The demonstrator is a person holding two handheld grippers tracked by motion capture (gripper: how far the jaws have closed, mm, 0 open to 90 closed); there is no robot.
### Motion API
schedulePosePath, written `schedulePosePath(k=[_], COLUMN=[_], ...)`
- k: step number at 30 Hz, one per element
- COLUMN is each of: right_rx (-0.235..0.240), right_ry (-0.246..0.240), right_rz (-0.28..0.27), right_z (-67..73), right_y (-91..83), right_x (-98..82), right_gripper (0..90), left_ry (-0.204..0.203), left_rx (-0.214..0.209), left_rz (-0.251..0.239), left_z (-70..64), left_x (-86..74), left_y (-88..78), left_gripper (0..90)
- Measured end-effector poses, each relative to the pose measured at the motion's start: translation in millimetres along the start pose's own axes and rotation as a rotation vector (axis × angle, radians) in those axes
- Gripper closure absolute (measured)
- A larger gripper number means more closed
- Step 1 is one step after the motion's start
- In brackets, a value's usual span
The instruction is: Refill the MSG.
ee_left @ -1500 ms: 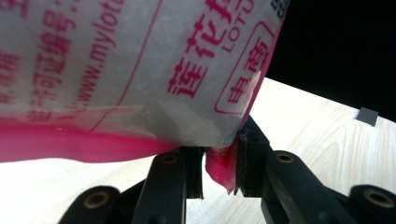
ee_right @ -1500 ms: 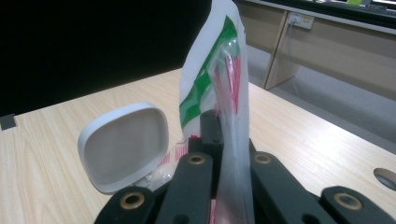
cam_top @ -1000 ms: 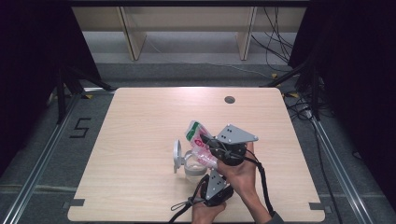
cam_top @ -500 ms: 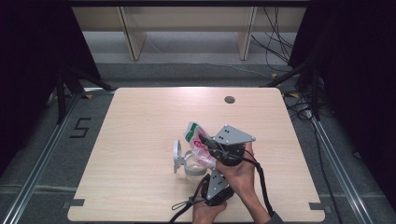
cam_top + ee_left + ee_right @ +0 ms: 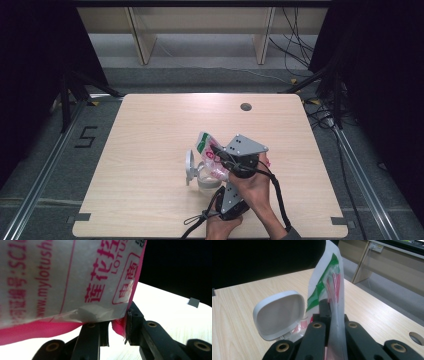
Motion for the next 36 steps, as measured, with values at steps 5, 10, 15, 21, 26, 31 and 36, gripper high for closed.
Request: schedulePosePath(k=[5,10,15,21,26,31,36], right_rx=[-0.003,-0.01,-0.002,-0.005,-0.022,-0.004,-0.024], right_ry=[0.0,0.003,0.018,0.001,-0.021,0.006,-0.036], right_rz=[-0.002,-0.01,0.015,0.008,-0.012,0.003,0.002], right_z=[-0.6,-0.6,1.9,0.8,0.4,0.7,3.2], right_y=[0.1,0.1,-1.0,1.4,0.3,-0.7,1.9], right_x=[0.4,1.1,1.0,0.4,3.4,2.1,2.8], right_gripper=[90.0,90.0,90.0,90.0,90.0,90.0,90.0], left_ry=[0.0,-0.006,-0.005,-0.004,-0.001,0.0,0.0], left_rx=[0.001,0.001,0.002,0.001,0.001,-0.004,-0.001], left_rz=[0.001,-0.002,-0.007,-0.005,-0.003,-0.01,-0.003], left_z=[-0.4,-1.0,-1.3,-1.5,-1.4,-2.3,-2.2], left_x=[0.3,0.9,1.6,1.5,1.9,3.1,1.8], left_y=[-0.1,0.0,0.5,0.4,0.1,-0.2,0.3], left_gripper=[75.3,75.3,75.4,75.4,75.4,75.4,75.4])
Point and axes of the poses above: each handheld gripper's, and its own axes: y roughly forward along the jaws, x roughly out of its top, z roughly to its left, the point moved 5 cm from there along y, roughly forward along the jaws, and after that the axes turned 1 degree about z, right-handed, at the moved point
